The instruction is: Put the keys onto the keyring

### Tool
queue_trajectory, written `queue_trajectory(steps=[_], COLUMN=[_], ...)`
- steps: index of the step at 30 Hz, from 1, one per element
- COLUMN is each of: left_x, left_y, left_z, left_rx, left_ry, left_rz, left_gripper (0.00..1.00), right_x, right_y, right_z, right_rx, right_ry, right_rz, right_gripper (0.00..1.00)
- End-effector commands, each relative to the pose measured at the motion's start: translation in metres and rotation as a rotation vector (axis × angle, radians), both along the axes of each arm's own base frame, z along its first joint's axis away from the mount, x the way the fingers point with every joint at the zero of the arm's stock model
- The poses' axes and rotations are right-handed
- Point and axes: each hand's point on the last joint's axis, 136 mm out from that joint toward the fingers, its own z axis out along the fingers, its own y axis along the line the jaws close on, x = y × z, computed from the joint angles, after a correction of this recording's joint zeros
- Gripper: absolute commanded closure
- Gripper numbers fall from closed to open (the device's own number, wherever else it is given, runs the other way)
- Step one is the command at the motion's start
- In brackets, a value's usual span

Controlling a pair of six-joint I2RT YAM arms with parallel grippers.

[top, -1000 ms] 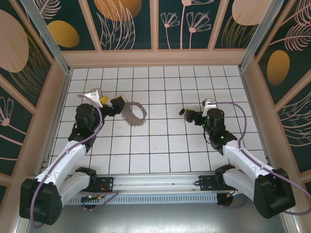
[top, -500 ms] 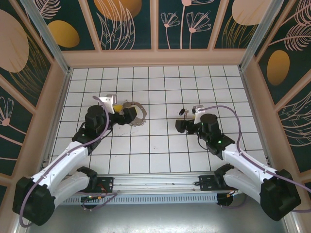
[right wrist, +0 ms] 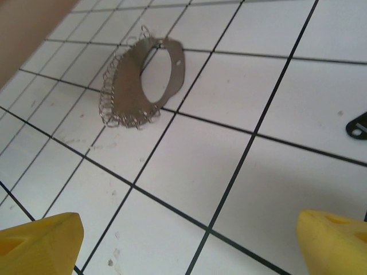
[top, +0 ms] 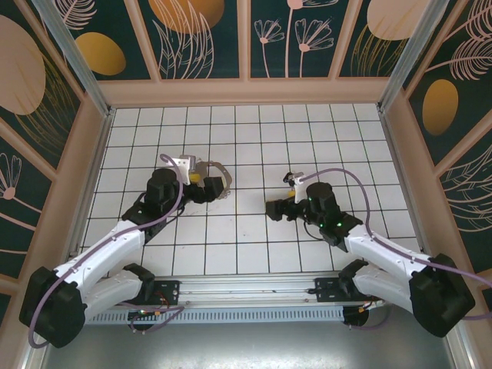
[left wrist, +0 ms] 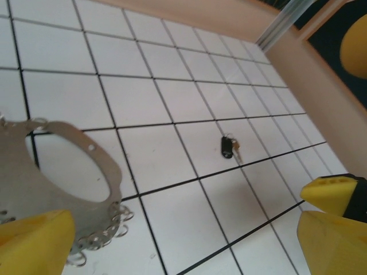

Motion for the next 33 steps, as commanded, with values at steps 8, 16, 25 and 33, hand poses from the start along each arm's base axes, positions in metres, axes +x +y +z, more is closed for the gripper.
queue_trajectory(steps=[8,16,25,33], left_x=[-0.011,-0.016,-0.017,-0.017], left_y=[0.017,0.028,0.038,0.043], left_z=[-0.028,-0.043,-0.054,-0.052], left_rx=[0.003,0.021,0.031,0.04], left_ry=[0.109,0.144,0.15,0.122], left_rz=[0.09,0.139,0.192,0.209], left_gripper=[0.04,0.05,0.05,0.02], right_x=[0.009,0.02,0.027,0.028], right_y=[0.032,0.056,0.075,0.084], right_z=[-0.006,-0.014,-0.025,-0.032], right_rx=[-0.047,-0.085,-0.117,-0.135], right_ry=[0.04,0.05,0.077,0.099], right_rz=[0.045,0.074,0.093,0.101], right_gripper=[0.12,0.22,0.31,0.31])
